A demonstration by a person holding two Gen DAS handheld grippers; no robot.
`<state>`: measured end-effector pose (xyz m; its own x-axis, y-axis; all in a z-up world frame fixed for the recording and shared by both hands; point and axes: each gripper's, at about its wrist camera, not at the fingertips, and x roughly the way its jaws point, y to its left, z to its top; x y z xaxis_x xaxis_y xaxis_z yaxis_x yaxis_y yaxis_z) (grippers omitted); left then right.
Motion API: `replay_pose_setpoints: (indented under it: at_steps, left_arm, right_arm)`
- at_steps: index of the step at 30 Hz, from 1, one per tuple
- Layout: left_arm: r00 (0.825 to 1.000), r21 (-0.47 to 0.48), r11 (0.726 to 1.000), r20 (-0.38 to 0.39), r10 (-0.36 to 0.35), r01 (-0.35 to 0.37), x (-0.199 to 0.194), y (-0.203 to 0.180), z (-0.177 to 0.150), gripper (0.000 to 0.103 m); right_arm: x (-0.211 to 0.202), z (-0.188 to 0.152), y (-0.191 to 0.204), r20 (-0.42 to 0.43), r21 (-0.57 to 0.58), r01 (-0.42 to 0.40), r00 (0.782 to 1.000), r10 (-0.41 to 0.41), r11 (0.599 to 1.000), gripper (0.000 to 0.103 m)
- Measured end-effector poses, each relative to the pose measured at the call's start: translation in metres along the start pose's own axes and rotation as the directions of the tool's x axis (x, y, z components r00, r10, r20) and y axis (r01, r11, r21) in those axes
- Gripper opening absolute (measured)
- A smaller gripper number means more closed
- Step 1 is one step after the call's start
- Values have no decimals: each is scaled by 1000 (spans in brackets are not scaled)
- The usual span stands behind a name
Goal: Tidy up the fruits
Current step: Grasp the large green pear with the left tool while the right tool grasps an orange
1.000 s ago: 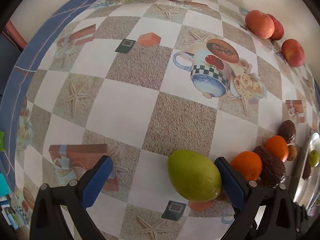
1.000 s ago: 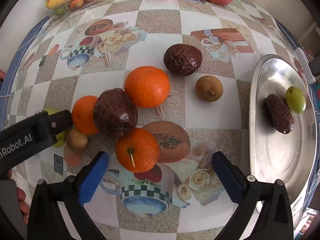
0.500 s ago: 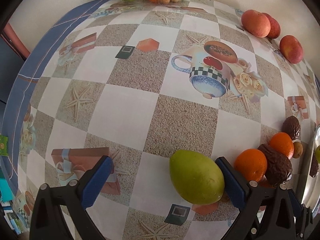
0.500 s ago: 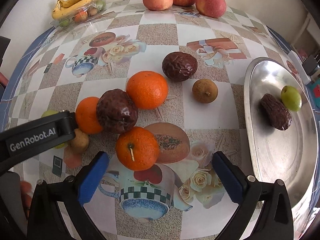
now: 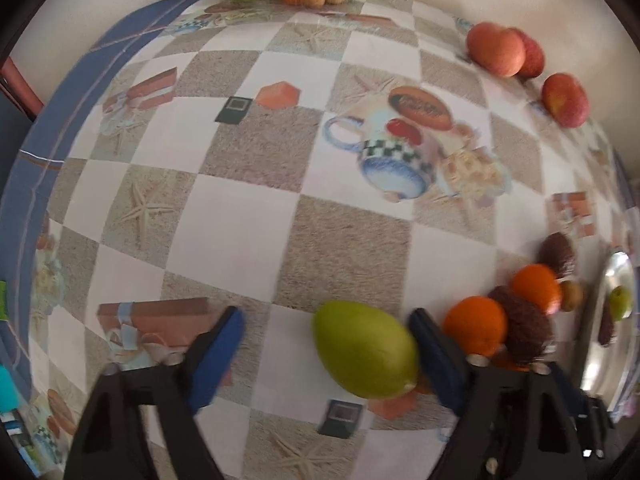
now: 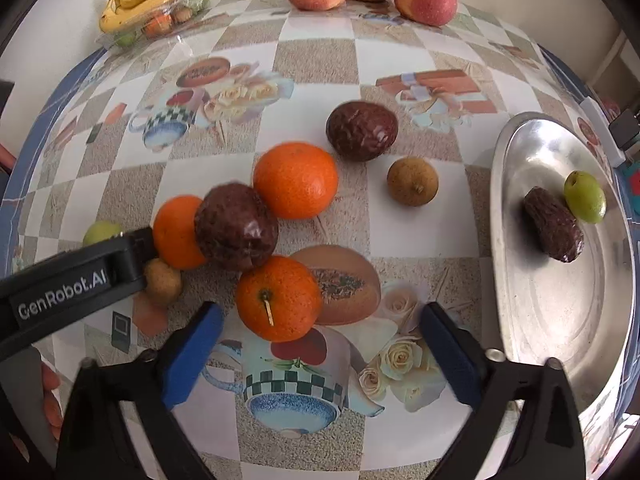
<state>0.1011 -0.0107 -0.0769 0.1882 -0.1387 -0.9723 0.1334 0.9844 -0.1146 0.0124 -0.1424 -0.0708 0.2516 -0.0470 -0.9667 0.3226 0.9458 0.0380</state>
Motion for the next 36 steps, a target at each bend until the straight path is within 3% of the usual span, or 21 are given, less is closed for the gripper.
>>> replay_pose_setpoints:
  at_steps: [3, 4, 8, 10, 15, 24, 31, 36]
  left_arm:
    - [997, -22, 997, -17, -77, 77, -6, 0, 1, 60]
    - [994, -28, 994, -23, -105, 104, -7, 1, 1, 47]
    - [990, -51, 990, -39, -133, 131, -8, 2, 2, 48]
    - [988, -73, 987, -43, -150, 146, -9, 5, 2, 48]
    - [980, -108, 975, -25, -196, 193, -15, 13, -3, 48]
    - [964, -92, 962, 92, -249, 257, -59, 14, 0, 48]
    - [961, -66, 963, 113, -252, 260, -71, 3, 0, 48]
    - [960, -73, 961, 109, -260, 268, -71, 0, -1, 48]
  right_arm:
    - [-5, 6, -2, 12, 0, -28, 1000, 28, 1000, 73]
    - [-7, 8, -2, 14, -1, -33, 999, 33, 999, 67]
    - [-16, 13, 0, 40, -26, -68, 997, 69, 997, 43]
    - [-20, 15, 2, 48, -38, -73, 996, 75, 997, 39]
    - [-30, 16, 3, 64, -42, -97, 993, 99, 994, 37]
    - [-66, 17, -4, 162, -8, -172, 972, 171, 985, 37]
    - [-88, 18, -13, 217, 8, -195, 958, 189, 981, 37]
    - [-90, 16, -21, 216, 26, -192, 959, 182, 981, 37]
